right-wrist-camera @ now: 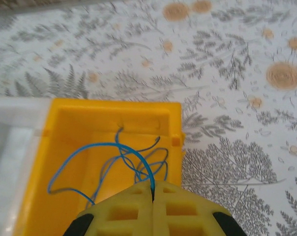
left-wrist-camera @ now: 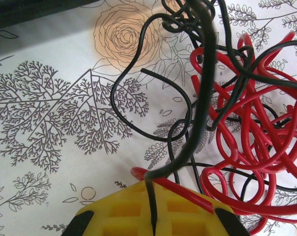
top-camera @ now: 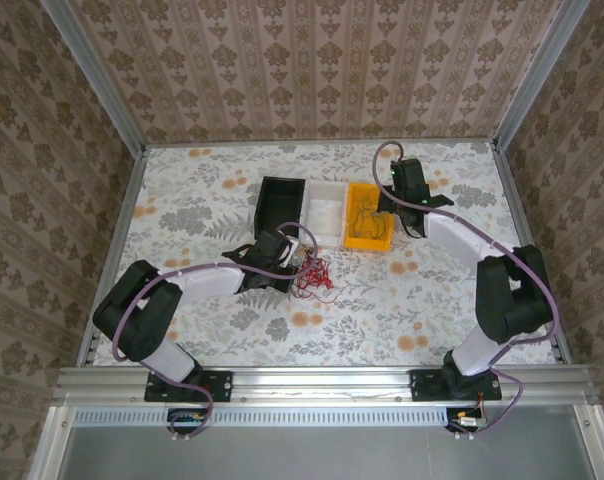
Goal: Untangle the cables
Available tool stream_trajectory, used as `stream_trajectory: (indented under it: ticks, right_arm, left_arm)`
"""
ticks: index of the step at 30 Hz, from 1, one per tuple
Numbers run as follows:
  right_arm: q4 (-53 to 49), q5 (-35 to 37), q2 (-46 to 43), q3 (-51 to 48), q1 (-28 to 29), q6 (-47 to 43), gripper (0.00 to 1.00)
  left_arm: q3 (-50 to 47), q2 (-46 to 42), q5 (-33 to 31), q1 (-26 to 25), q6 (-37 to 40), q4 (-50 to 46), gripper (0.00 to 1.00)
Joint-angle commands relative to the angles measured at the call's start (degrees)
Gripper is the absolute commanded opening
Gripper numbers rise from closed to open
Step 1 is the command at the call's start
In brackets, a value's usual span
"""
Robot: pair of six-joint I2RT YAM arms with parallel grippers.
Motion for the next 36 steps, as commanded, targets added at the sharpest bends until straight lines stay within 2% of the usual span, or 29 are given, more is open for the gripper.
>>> stream_trajectory:
  ticks: [1,17,21,24,27,33,36]
  right_arm:
    - [-3.07,2.64,2.62,2.72,0.43,0.98,0.01]
    - [-4.85,1.27,12.51,8.64,4.06,1.66,0.03]
    - [-4.11,1.04,10.83,8.66,4.27,0.89,0.10]
    - [-3.40,1.71,8.21,8.32,4.26,0.33,0.27]
    - [-2.73,3.10,5.05,7.62,4.26,-0.06,0.37]
    - [-2.26,3.52,-0.78,4.96,4.30,-0.69,0.46]
    - [-0.91,0.10,-4.04,2.67,4.43,-0.98,0.45]
  left_arm:
    - [1.58,0.71,0.78,0.26,-0.03,-0.53,0.00]
    - [1.67,0.62,0.73,0.29,0.11,-0.70,0.00]
    - [1.49,0.45,0.68,0.22,0.14,-0.53,0.00]
    - [1.40,0.35,0.73,0.22,0.15,-0.22,0.00]
    - [1.38,0.35,0.98,0.24,0.32,-0.26,0.00]
    - [1.31,0.14,1.50,0.20,0.85,-0.09,0.00]
    - [1.07,-0.20,1.94,0.22,0.99,0.21,0.00]
